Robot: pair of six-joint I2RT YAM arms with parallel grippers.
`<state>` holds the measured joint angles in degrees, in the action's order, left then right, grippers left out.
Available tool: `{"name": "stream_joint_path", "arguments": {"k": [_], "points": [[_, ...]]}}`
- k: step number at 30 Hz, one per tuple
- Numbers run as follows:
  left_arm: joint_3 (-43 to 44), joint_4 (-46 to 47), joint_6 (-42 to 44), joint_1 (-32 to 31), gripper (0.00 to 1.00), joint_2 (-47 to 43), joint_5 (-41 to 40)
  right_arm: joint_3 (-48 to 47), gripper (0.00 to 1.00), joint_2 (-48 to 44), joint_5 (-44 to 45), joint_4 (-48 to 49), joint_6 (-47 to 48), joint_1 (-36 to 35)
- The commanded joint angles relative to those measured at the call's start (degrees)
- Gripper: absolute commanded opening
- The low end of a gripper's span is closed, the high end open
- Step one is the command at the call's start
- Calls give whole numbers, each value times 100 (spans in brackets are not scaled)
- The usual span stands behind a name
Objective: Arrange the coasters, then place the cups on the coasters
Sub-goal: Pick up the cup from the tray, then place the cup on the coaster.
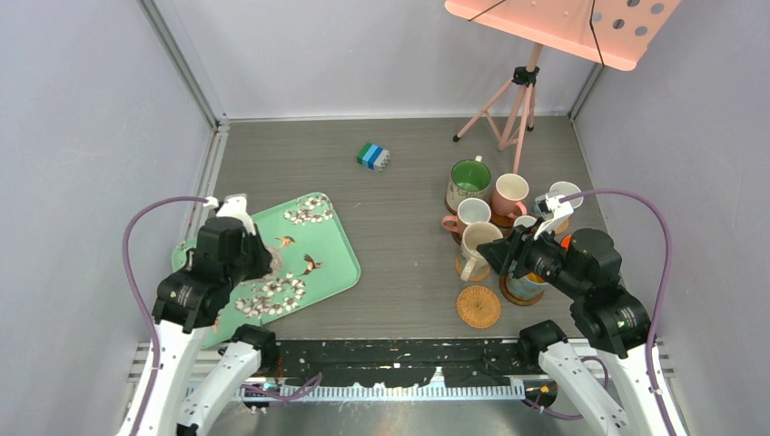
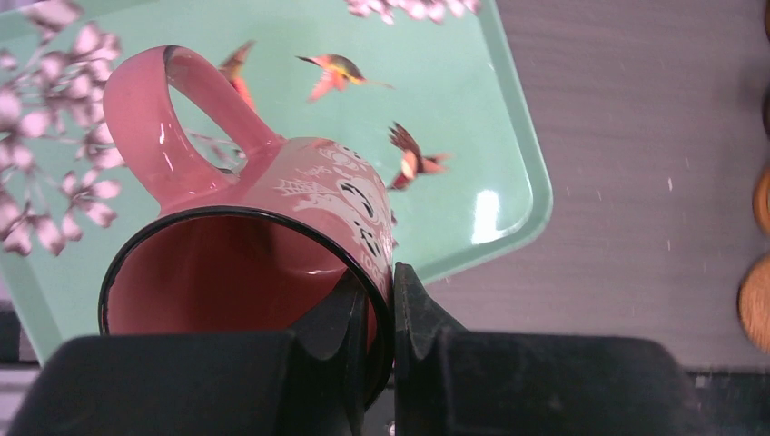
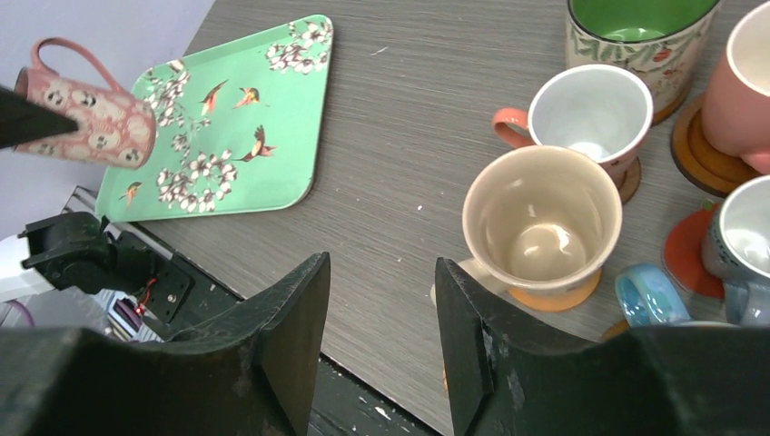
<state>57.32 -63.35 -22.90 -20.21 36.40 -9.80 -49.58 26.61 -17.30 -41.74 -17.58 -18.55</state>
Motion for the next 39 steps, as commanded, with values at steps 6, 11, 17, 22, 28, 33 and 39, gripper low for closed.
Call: {"name": "stream_joint_path", "arguments": {"k": [6,11,17,22,28,33,39], "points": [[578,-138,-1040,-3818,0,808,-1686,-366,55,-103,590,-271,108,-17],[1543,230,-958,-5608,0,2555,-2451,-464,55,-161,674,-443,45,-18],[3100,399,-98,-6668,0,4632,-2336,-498,55,-446,1033,-636,-62,-18],[3647,806,295,-6986,0,5377,-1628,-563,55,-596,1369,-915,-147,-18],[3108,1860,632,-6992,0,5210,-850,-639,55,-719,1801,-1135,-463,-18],[3355,1775,759,-6988,0,5509,-760,-989,55,-844,2521,-1187,-737,-18],[3598,2108,594,-6988,0,5894,-485,-1755,56,-752,2953,-1202,-878,-18]]}}
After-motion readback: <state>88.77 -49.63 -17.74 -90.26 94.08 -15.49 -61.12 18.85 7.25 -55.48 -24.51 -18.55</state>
